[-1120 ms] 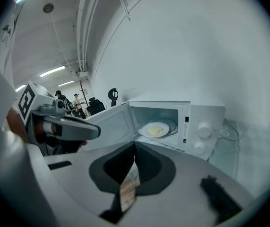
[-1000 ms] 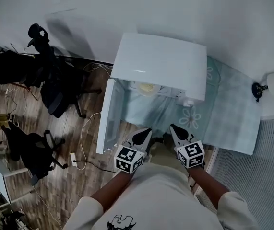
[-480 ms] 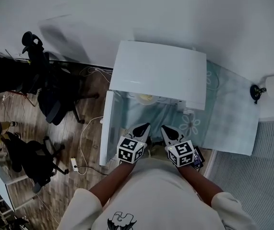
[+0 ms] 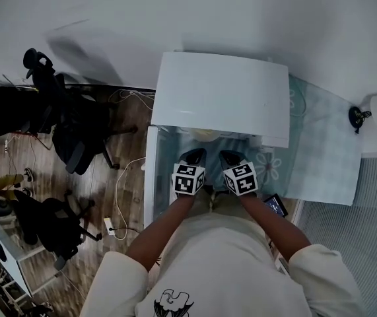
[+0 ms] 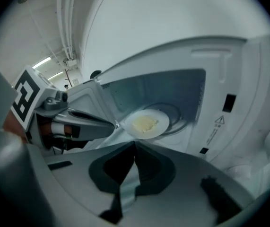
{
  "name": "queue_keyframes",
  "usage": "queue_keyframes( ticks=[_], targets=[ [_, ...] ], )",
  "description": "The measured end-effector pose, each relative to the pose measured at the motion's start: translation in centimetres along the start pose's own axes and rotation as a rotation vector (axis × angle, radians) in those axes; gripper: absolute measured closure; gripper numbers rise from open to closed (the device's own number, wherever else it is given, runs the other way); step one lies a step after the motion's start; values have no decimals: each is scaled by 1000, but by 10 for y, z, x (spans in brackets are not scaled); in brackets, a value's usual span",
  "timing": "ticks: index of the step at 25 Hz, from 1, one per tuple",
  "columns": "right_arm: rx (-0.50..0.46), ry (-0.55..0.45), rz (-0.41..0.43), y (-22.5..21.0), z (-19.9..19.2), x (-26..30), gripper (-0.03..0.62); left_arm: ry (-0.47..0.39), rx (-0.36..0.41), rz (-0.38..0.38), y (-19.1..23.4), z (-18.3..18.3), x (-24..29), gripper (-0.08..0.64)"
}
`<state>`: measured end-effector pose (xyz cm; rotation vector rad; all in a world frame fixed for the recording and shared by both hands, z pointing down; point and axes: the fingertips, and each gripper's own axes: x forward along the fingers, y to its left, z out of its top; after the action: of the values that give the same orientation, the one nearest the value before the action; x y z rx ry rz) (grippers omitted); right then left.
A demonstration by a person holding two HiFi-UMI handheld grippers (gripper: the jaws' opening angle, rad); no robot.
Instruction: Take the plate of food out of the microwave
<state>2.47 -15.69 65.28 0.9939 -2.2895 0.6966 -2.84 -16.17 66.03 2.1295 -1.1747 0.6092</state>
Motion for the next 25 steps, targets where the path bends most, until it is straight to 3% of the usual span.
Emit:
queue_keyframes(
  ticks=[6,12,14,16,18,21,25],
  targets=[
    [56,71,-43,-28,-20,41,578,78,-4,65,32,-15,30,555],
    [181,27,11,-32,-20,51,577,96,-81,100,45,-22,29,555],
    [312,-30,73,-31,-18,55,577,98,-85,106,48,-25,28,555],
    [507,-93,131,-33,-18,59,574,93,-85,107,49,-25,27,555],
    [711,-151,176,-36,-20,63,510,87,-83,107,49,-24,25,555],
    [988,-252,246,-41,-22,69,486,91,-89,106,48,-26,21,555],
    [1245,-378,317,-51,-24,75,482,87,-103,86,41,-27,17,555]
  ],
)
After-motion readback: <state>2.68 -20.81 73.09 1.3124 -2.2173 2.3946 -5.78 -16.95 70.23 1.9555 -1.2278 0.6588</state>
